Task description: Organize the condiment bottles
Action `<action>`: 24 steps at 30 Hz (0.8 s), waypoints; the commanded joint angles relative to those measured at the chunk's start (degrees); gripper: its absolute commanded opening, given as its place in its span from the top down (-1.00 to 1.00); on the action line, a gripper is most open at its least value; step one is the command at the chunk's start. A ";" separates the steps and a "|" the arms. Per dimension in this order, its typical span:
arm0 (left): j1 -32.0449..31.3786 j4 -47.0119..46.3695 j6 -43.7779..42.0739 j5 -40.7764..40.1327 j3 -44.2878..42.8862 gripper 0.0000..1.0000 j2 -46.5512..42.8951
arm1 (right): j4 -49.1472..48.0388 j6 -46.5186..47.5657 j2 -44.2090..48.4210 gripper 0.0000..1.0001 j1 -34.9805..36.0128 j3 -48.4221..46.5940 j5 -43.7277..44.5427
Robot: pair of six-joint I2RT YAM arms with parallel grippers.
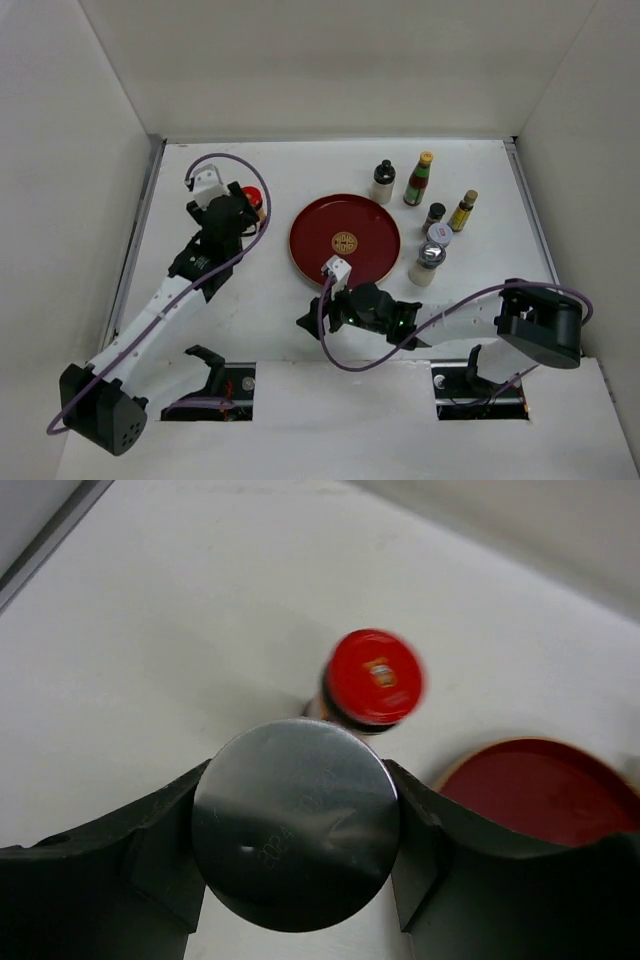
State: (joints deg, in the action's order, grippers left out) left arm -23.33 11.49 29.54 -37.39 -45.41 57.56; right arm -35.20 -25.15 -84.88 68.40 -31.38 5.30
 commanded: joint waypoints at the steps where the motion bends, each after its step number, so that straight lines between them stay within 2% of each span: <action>1: -6.05 -4.62 -0.27 -0.32 -6.87 0.29 1.22 | -3.99 1.67 -0.63 -0.58 2.03 -2.55 -4.06; 4: -9.40 -9.36 -0.97 3.01 -12.14 0.29 10.52 | -4.70 4.31 -0.64 -0.69 4.14 -2.64 -5.39; 8: -11.07 -15.78 -1.59 10.04 -19.00 0.29 22.48 | -4.96 11.68 0.24 -0.69 9.67 -2.46 -1.01; 12: -11.95 -16.85 -2.20 13.12 -24.81 0.29 30.75 | -9.00 15.74 4.44 -0.42 12.14 0.51 2.69; 18: -11.60 -20.62 -2.73 14.27 -24.47 0.29 35.60 | -13.84 15.66 25.86 0.31 10.58 9.83 5.51; 20: -11.34 -22.64 -2.82 15.15 -23.94 0.29 36.65 | -15.15 14.43 33.60 0.37 9.69 12.64 6.12; 24: -11.16 -24.58 -3.61 16.29 -25.16 0.28 39.38 | -14.73 14.60 45.48 0.33 6.53 14.85 12.00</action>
State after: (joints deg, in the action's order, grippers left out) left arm -34.89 -3.81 27.00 -22.28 -66.50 96.53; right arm -46.24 -10.70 -43.92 76.49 -17.67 12.14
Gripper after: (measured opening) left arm 0.577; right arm 0.331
